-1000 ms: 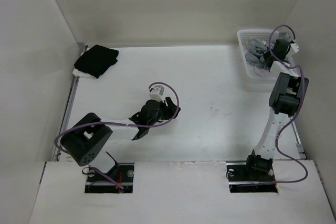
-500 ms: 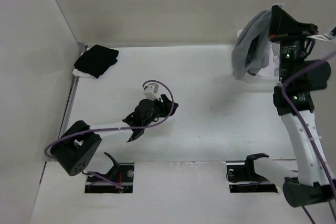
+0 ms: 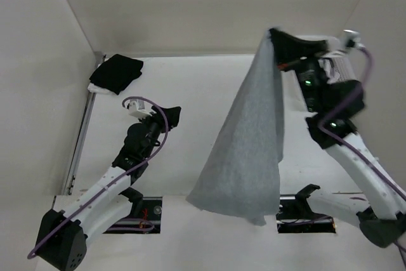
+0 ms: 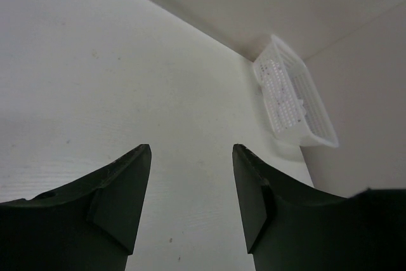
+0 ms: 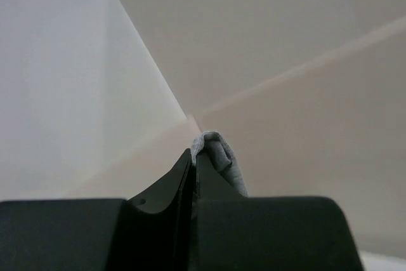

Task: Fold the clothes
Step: Move the tank top to the center of the board

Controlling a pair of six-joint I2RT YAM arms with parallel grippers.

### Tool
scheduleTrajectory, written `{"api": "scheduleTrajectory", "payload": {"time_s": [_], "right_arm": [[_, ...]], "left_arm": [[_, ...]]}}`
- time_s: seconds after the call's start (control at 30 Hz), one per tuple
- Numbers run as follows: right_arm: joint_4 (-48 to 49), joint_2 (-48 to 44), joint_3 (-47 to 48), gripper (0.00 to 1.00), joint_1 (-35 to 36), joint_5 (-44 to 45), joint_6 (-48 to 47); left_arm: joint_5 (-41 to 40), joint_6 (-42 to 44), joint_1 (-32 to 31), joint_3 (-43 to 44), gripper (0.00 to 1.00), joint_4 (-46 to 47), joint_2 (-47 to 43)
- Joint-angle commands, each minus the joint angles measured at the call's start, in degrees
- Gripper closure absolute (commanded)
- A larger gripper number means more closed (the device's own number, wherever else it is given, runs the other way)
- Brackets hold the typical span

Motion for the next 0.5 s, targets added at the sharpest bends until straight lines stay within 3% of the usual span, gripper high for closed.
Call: {"api": "scheduleTrajectory", "payload": {"time_s": [0.0, 0.1, 0.23, 0.47], "right_arm": [[5.6, 14.5, -9.2, 0.96, -1.1, -2.3, 9.6], [9.5, 26.1, -8.0, 0.97, -1.1, -3.2, 12.7], [7.6, 38.6, 3.4, 1.00, -2.1, -3.4, 16.2], [-2.1, 33.7, 17.3, 1.00, -0.2, -0.8, 14.1]], "left_arm": [[0.6, -1.2, 2.7, -2.2, 0.47, -5.1, -1.1], [2.1, -2.3, 5.0, -3.0, 0.47, -5.2, 1.0], [3.8, -2.8, 7.0, -1.3, 0.48, -5.3, 3.6], [4.2, -4.0, 8.9, -0.6, 0.48, -4.9, 3.0]]}}
